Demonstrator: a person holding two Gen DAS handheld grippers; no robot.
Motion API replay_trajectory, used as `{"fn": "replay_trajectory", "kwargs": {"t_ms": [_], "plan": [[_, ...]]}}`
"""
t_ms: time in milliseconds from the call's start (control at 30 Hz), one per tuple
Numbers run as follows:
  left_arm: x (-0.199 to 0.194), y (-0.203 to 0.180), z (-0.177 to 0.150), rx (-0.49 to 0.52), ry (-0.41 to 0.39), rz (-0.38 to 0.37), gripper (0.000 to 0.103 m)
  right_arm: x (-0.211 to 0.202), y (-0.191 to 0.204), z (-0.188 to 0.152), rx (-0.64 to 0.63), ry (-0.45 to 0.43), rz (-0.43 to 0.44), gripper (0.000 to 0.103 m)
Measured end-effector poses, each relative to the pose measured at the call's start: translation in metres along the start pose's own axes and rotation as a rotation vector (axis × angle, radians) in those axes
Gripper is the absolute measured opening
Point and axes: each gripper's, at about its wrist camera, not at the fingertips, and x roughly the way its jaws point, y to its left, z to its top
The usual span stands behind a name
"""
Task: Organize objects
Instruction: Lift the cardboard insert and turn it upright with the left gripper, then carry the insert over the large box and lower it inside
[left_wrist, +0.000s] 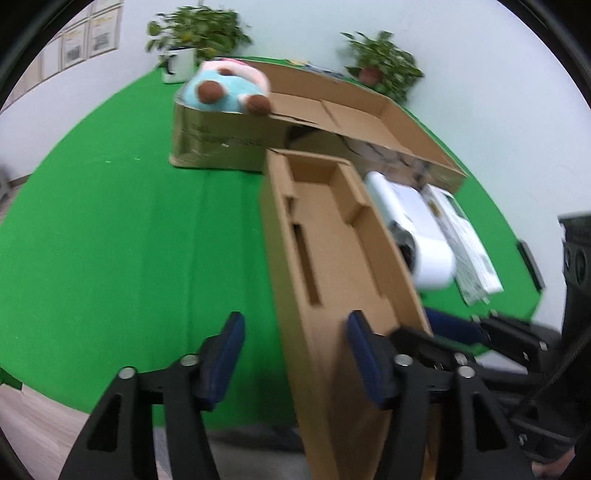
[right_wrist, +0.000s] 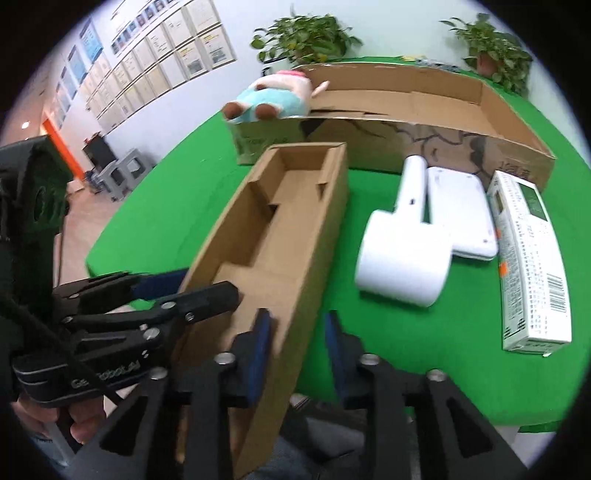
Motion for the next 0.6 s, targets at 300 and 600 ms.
{"fn": "replay_trajectory", "kwargs": {"t_ms": [300,600], "plan": [[0.007,-0.005,0.007,0.002,-0.002,-0.069,0.026,0.005,0.015,0.003,-0.046,-0.031,-0.018,0.026],[-0.009,-0.014,0.011,-0.007,-0.043,-0.034,0.019,-0.007,0.016,0.003,-0.036,-0.084,-0.050,0.017]]}}
